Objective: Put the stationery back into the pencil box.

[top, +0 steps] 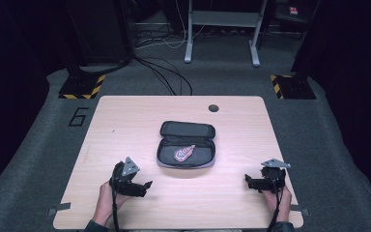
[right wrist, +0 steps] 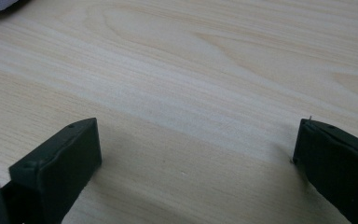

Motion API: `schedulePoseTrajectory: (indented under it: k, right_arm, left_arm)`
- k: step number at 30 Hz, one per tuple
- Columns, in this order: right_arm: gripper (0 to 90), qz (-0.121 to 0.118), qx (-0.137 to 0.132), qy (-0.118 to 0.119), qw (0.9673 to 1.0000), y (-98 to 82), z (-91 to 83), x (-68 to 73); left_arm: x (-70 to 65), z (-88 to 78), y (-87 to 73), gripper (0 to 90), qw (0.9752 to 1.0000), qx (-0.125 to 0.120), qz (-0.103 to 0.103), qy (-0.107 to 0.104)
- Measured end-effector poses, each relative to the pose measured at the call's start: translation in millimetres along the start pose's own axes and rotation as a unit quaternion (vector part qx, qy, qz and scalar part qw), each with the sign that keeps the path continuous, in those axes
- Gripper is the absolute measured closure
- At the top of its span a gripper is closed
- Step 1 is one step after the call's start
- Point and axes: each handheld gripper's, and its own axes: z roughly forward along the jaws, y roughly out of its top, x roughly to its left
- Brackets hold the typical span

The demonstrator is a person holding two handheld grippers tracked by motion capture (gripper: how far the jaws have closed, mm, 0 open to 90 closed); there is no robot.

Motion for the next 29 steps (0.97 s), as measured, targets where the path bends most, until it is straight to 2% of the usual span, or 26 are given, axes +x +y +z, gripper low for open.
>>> schedulePoseTrajectory:
  k: [1,2,3,4,5,7,9,12,13,18,19,20,21,24,25,29]
  right_arm:
    - [0.2,0.0,0.0,0.0,1.0,0.0,0.0,0.0]
    - [0.2,0.0,0.0,0.0,1.0,0.0,0.0,0.0]
    - [0.2,0.0,0.0,0.0,1.0,0.0,0.0,0.1]
    - [0.2,0.0,0.0,0.0,1.0,0.0,0.0,0.1]
    - [0.3,-0.001,0.0,0.001,1.0,0.0,-0.1,-0.1]
    - [0.2,-0.001,0.0,0.0,1.0,0.0,0.0,-0.1]
    - [0.3,0.0,0.0,0.0,1.0,0.0,0.0,0.1]
    - [0.2,-0.001,0.0,0.001,1.0,-0.1,-0.2,-0.1]
    - [0.2,0.0,0.0,0.0,1.0,0.0,0.0,0.1]
    - [0.2,0.001,0.0,0.0,1.0,0.0,0.0,0.1]
    - [0.2,0.001,0.0,0.0,1.0,0.0,0.0,0.1]
    - [0.2,0.001,0.0,0.0,1.0,0.0,0.0,0.1]
    - [0.2,0.0,0.0,0.0,1.0,-0.1,0.0,0.1]
    - [0.1,0.001,0.0,-0.001,1.0,0.0,0.1,0.1]
    - [0.1,0.001,0.0,-0.001,1.0,0.0,0.0,0.0]
    - [0.0,0.005,0.003,-0.001,1.0,-0.2,-0.4,0.6]
  left_arm:
    - [1.3,-0.9,-12.1,9.9,0.9999,0.006,-0.011,0.006]
    - [1.3,-0.9,-12.1,9.5,0.9999,0.006,-0.011,0.006]
    - [4.2,-2.1,-24.0,9.3,0.9997,0.013,-0.017,0.013]
    - [4.2,-2.1,-24.0,9.1,0.9997,0.013,-0.017,0.013]
    - [7.3,-2.9,-35.2,8.4,0.9992,0.016,-0.031,0.018]
    - [8.9,-4.0,-40.1,8.1,0.999,0.018,-0.037,0.019]
    - [14.1,-6.0,-53.5,6.2,0.998,0.022,-0.049,0.034]
    - [17.3,-7.1,-60.8,4.0,0.9974,0.027,-0.058,0.033]
    - [19.7,-7.0,-67.2,2.0,0.9967,0.024,-0.069,0.036]
    - [24.5,-8.1,-73.9,0.0,0.9956,0.009,-0.086,0.037]
    - [25.9,-8.2,-76.5,0.0,0.9951,0.0,-0.092,0.037]
    - [26.3,-8.6,-76.8,0.0,0.9949,0.001,-0.093,0.038]
    - [25.5,-7.2,-77.2,0.0,0.9942,-0.008,-0.098,0.042]
    - [25.6,-7.3,-77.2,0.0,0.9942,-0.007,-0.099,0.042]
    - [26.0,-8.5,-77.3,0.0,0.9947,-0.001,-0.094,0.041]
    - [25.1,-8.8,-77.4,0.2,0.9941,0.0,-0.099,0.044]
